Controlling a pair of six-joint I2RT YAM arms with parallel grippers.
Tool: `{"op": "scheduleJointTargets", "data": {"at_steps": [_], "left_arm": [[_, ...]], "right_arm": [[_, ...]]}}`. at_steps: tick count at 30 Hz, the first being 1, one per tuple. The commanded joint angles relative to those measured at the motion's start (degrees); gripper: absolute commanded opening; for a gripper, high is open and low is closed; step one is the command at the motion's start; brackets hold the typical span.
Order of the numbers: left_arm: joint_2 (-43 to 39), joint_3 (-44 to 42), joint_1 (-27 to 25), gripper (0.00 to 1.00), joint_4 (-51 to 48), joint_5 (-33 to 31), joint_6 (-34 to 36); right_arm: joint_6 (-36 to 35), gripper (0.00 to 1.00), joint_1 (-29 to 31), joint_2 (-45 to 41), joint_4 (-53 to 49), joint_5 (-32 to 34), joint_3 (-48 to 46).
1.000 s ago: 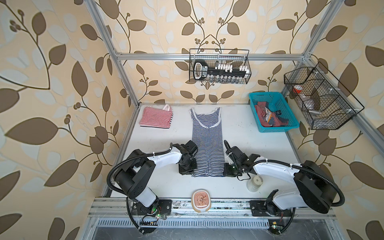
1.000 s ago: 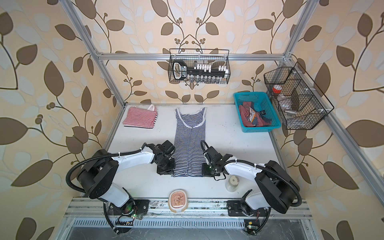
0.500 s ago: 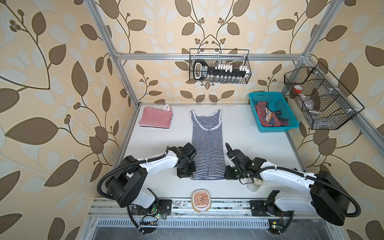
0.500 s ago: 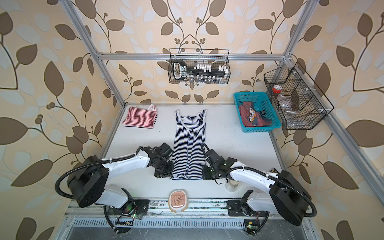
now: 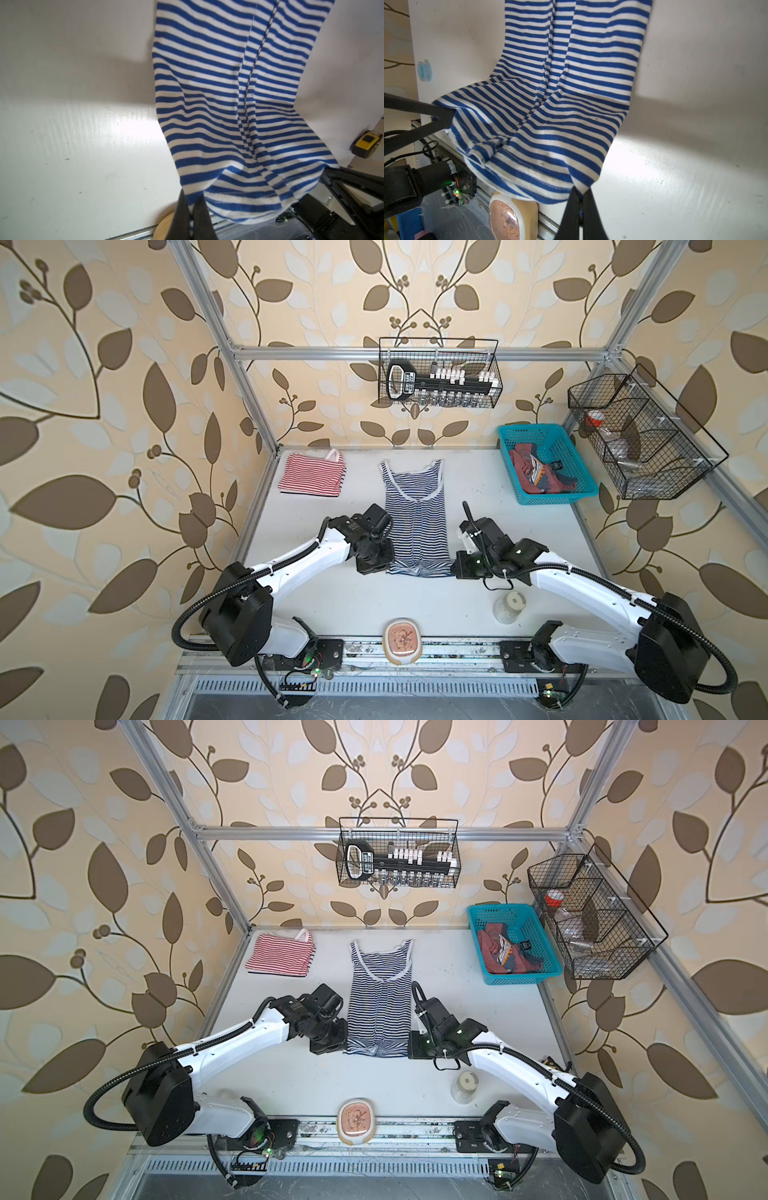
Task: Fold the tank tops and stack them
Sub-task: 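Lift the hem with both grippers and fold it toward the straps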
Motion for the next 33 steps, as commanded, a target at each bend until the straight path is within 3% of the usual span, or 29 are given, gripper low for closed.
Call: {"op": "scheduleJointTargets", "data": {"at_steps": [1, 15, 33], "left_arm": [[1.6, 3.2, 2.3, 0.0, -2.4, -0.9, 2.9], [14.1, 19.2, 10.3, 0.0, -4.8, 1.5, 11.1], [28.9, 33.8, 15.2, 0.0, -4.1, 4.9, 13.1]], "right_arm": [[-4.5, 0.0, -2.2, 2.3, -1.8, -2.8, 3.4], [-12.5, 0.0, -10.7, 15.6, -2.8, -7.3, 17.2], [-15.8, 0.0, -17.3, 31.1, -2.4, -12.5, 30.6]]}}
